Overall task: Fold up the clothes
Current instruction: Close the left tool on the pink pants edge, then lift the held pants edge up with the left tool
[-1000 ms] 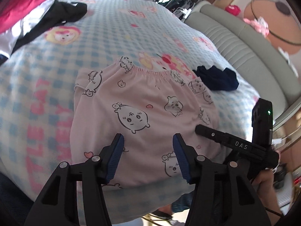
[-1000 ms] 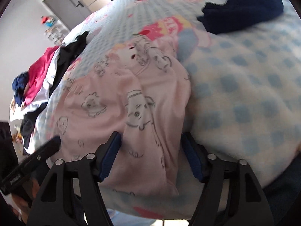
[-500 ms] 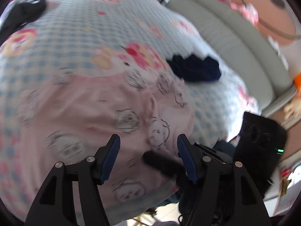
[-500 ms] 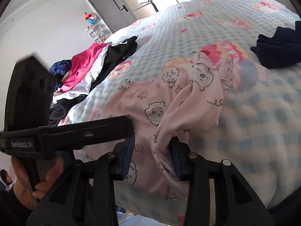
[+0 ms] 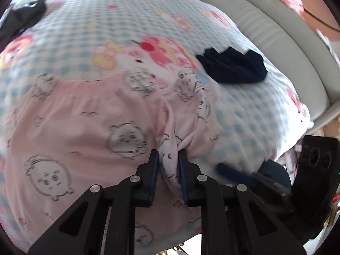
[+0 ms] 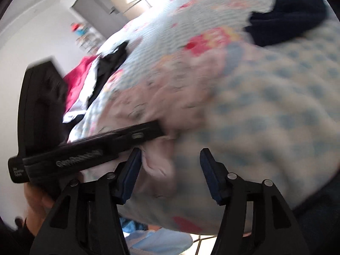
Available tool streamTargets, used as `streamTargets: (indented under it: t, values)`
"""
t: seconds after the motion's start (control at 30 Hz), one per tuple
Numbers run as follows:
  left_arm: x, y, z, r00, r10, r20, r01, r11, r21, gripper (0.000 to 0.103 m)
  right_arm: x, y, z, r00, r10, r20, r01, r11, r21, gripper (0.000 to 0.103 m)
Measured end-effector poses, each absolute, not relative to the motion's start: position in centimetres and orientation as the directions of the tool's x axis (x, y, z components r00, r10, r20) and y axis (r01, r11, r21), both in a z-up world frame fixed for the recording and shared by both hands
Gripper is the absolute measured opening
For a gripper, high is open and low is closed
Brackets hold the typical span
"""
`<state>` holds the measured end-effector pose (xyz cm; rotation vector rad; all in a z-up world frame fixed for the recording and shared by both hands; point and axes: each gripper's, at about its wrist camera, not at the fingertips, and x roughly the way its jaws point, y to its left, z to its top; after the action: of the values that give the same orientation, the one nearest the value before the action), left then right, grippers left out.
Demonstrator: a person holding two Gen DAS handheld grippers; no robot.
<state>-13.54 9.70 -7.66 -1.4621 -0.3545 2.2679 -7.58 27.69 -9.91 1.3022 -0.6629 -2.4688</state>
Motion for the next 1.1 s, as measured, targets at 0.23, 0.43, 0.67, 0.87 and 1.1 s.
streamTargets:
  t: [0.23,0.43,0.67,0.87,1.1]
  values:
    - [-12.8,7.7,-8.0,-0.378,0.508,-0.774,-0.154,-0.859,-0.489,0.019,-8.1,30.3,-11.2,-0.569,-0.360,-0.739,-0.125,-0.850,0.511,0.059]
    - [-13.0,7.7,-8.5,-0.357,0.568,-0.742,-0.129,-0.816,-0.563,0.018,-9.0,26.5,-12.0,-0.521,-0.313,-0.794,-0.017,-0.926,0.376,0.060]
    - [-13.0,9.1,-8.4,-0.319,0.601,-0.733,-0.147,-0.795,-0.588,0.051,-8.9,26.2,-12.0,-0.530,-0.401,-0.747,0.025,-0.888,0.459,0.060]
    - [-12.9,10.4,-8.3,-0.348,0.535,-0.770,-0.173,-0.844,-0.508,0.032,-8.8,25.5,-12.1,-0.521,-0.422,-0.742,0.045,-0.882,0.470,0.060]
    - [-13.2,8.1,-7.6,-0.395,0.573,-0.718,-0.129,-0.809,-0.574,0.017,-8.9,26.4,-11.9,-0.535,-0.470,-0.702,0.026,-0.840,0.542,0.063]
